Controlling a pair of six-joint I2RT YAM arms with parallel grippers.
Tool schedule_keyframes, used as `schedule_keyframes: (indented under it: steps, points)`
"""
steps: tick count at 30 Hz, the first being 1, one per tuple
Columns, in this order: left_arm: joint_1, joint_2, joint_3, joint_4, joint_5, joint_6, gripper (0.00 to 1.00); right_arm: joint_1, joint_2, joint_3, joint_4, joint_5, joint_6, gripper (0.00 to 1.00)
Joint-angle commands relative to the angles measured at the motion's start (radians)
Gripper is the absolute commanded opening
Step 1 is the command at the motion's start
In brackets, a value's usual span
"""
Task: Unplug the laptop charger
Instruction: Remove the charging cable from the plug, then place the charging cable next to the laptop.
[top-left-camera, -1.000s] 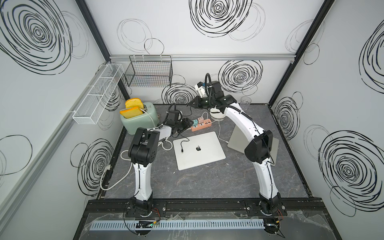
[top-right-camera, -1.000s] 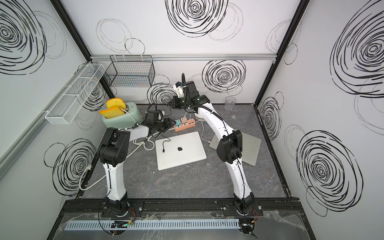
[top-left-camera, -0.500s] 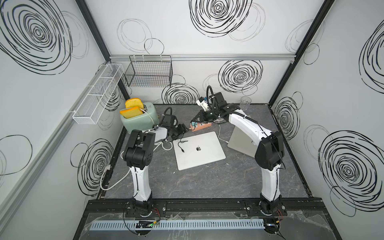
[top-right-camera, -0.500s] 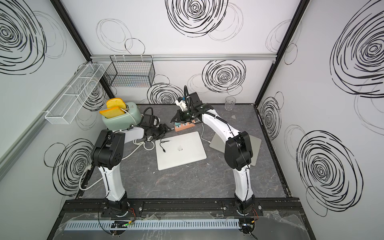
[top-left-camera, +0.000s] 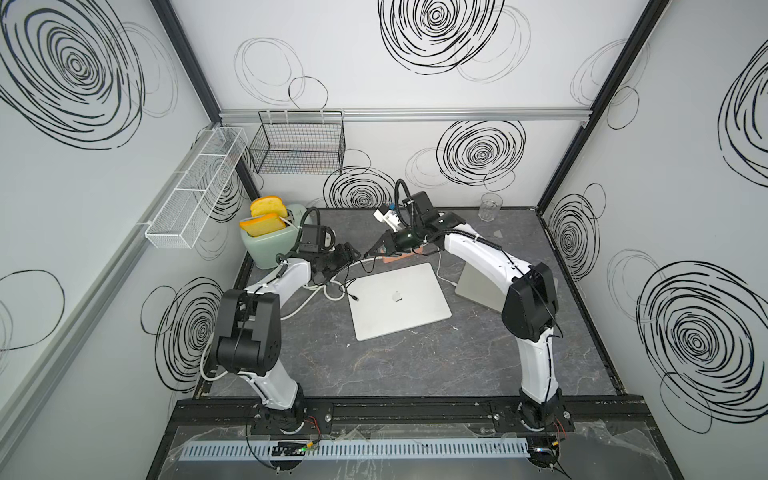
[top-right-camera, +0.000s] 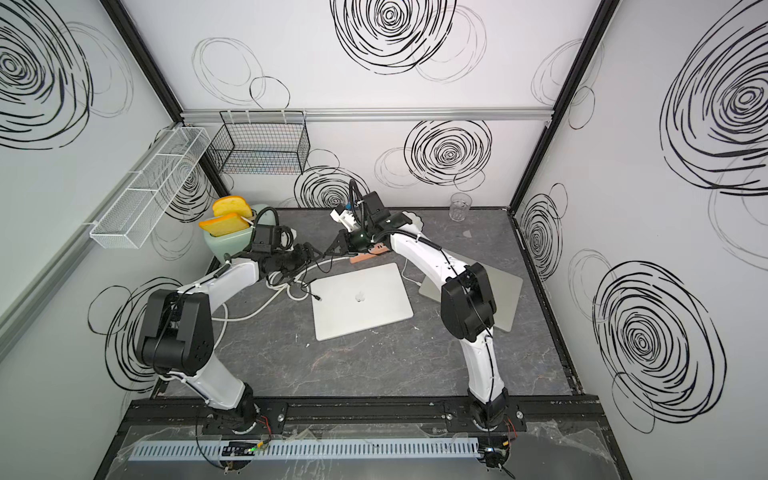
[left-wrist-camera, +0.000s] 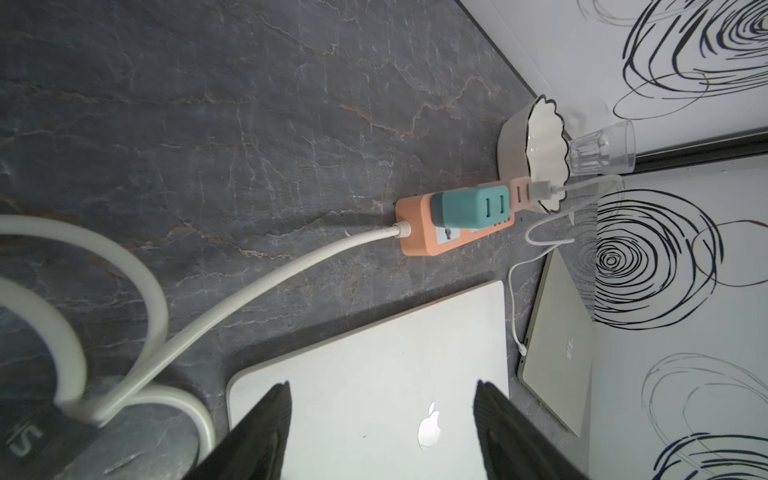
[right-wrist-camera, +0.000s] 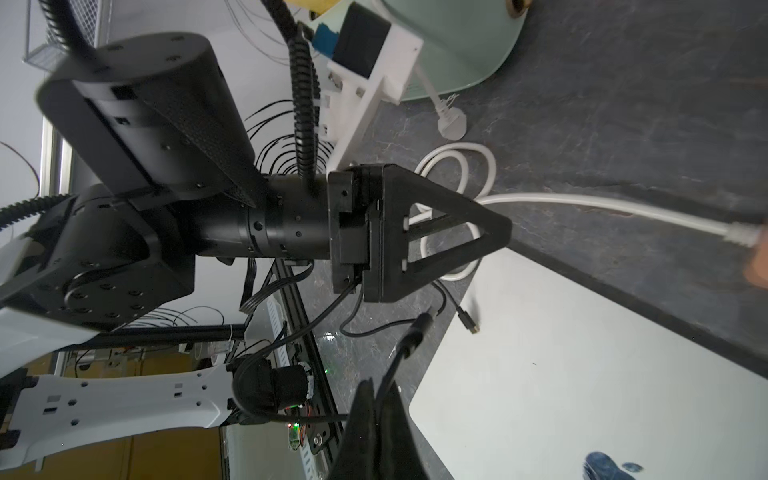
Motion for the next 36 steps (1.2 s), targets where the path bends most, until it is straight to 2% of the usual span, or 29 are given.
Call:
schedule_keyframes:
  steps: [1, 11, 20, 29, 36]
  points:
    - [0.008, -0.073, -0.025, -0.046, -0.047, 0.016, 0.75, 0.033, 0.043, 0.027, -0.015, -0.088, -0.039, 0.00]
    - [0.012, -0.190, -0.070, -0.080, -0.100, 0.009, 0.78, 0.053, 0.129, 0.030, -0.066, -0.051, -0.037, 0.00]
    - [0.013, -0.221, -0.073, -0.094, -0.108, -0.004, 0.80, 0.090, 0.214, 0.083, -0.138, -0.055, -0.068, 0.00]
    - [0.011, -0.237, -0.081, -0.106, -0.111, 0.008, 0.80, 0.106, 0.230, 0.084, -0.195, -0.040, -0.107, 0.00]
    - [0.009, -0.251, -0.093, -0.113, -0.111, 0.018, 0.82, 0.103, 0.205, 0.089, -0.199, -0.006, -0.113, 0.08]
